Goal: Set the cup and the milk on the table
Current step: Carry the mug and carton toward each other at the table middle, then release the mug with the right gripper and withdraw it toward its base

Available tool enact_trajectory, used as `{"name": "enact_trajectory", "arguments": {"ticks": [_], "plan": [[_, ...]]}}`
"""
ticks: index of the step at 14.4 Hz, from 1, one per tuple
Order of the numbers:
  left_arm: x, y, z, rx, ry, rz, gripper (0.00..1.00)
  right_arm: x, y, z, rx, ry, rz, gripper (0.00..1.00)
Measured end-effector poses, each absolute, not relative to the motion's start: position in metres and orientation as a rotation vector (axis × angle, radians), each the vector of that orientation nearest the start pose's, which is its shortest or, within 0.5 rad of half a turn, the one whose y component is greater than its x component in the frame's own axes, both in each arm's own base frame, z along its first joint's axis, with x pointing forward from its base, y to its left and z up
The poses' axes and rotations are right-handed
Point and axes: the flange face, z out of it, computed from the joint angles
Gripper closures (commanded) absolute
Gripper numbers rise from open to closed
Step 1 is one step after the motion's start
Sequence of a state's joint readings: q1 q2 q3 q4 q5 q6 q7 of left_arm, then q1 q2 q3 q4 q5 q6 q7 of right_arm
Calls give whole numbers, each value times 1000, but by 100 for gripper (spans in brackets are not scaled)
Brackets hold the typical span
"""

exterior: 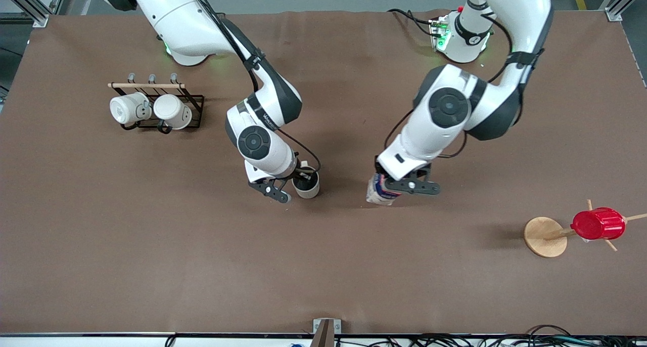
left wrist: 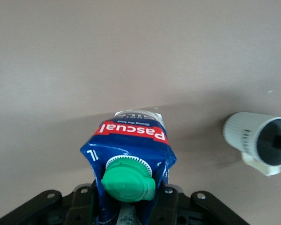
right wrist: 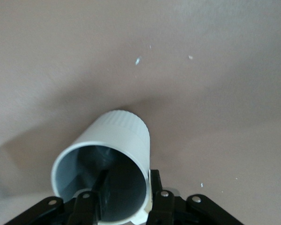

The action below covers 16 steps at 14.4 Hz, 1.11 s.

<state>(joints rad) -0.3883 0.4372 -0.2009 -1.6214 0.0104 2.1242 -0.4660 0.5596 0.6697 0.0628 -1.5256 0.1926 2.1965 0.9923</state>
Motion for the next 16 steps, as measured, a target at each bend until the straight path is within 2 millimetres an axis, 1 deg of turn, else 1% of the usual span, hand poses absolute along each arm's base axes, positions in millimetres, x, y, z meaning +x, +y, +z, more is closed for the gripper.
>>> {"name": "enact_trajectory", "arguments": {"ticks": [1, 2, 3, 5, 7, 9, 11, 13, 15, 16], "plan": [[572, -379, 377, -3244, 146, -34, 100, 579, 411, 273, -2908, 742, 208, 22], [568, -394, 372, -3248, 113, -24, 100, 583, 405, 284, -2917, 748, 203, 20], [566, -406, 367, -3252, 88, -17, 100, 588, 396, 301, -2937, 750, 190, 19], [563, -426, 358, -3252, 93, -13, 100, 593, 375, 345, -3008, 732, 132, 19], [560, -443, 348, -3251, 72, -8, 100, 597, 346, 394, -3051, 707, 82, 19], [558, -457, 341, -3254, 36, -3, 100, 603, 308, 433, -3067, 664, 75, 19], [556, -466, 334, -3253, 25, 4, 100, 610, 264, 463, -3073, 622, 74, 19], [556, -468, 335, -3250, 27, 2, 100, 616, 215, 494, -3075, 579, 66, 19], [555, -469, 334, -3247, 27, 1, 99, 617, 165, 524, -3077, 520, 49, 19], [555, -470, 334, -3247, 20, 1, 97, 615, 140, 538, -3079, 488, 41, 19]]}}
